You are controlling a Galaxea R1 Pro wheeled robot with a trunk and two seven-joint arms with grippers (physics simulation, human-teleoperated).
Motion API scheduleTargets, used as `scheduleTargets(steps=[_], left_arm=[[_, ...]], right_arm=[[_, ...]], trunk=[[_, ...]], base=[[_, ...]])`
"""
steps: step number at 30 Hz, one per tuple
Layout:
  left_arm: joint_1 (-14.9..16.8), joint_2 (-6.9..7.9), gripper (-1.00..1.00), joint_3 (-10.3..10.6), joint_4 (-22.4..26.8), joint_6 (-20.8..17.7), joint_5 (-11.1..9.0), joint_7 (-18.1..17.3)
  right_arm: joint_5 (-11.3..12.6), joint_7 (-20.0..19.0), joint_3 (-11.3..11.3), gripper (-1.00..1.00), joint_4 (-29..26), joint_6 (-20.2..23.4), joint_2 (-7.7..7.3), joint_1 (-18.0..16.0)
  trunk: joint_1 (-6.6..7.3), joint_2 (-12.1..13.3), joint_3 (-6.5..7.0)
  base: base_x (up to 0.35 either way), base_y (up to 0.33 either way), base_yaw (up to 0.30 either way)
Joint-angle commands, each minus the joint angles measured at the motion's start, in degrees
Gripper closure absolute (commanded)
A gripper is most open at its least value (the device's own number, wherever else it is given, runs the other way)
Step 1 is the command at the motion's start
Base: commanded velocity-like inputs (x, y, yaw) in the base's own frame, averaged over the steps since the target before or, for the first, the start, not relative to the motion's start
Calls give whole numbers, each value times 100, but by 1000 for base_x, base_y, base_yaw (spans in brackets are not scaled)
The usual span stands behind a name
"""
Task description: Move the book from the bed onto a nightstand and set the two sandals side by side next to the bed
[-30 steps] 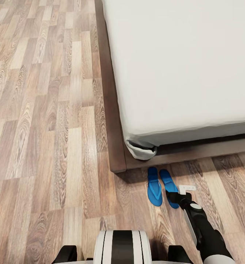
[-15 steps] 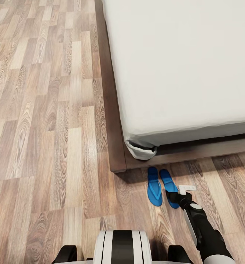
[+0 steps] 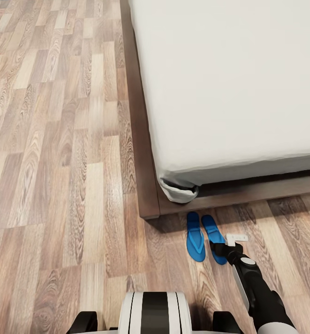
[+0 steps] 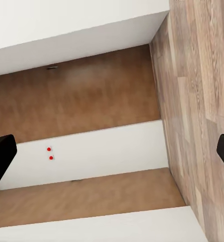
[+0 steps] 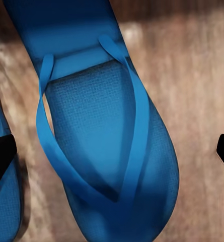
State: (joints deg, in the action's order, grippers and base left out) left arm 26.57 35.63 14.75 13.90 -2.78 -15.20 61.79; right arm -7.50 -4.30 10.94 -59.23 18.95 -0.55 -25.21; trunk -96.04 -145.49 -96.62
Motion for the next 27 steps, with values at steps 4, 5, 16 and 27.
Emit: scheduleTargets(steps=[4,5,16,27], left_arm=[[1,5,-100,48,7,-30,-45,21],[0,5,-100,49,7,-30,-45,22],[3,6,-100,53,7,-30,-45,26],[1,6,-100,54,-3,-30,-43,20]], right_arm=[[-59,-45,14,-100,-10,30,3,-1],[-59,-45,14,-100,-10,30,3,-1],[-65,-45,19,-100,-10,30,0,-1],[-67,-45,46,-100,-10,37,-13,-1]], trunk=[[6,2,42],[6,2,42],[6,2,42],[13,6,108]], base=[[0,0,0],[0,0,0],[0,0,0],[0,0,0]])
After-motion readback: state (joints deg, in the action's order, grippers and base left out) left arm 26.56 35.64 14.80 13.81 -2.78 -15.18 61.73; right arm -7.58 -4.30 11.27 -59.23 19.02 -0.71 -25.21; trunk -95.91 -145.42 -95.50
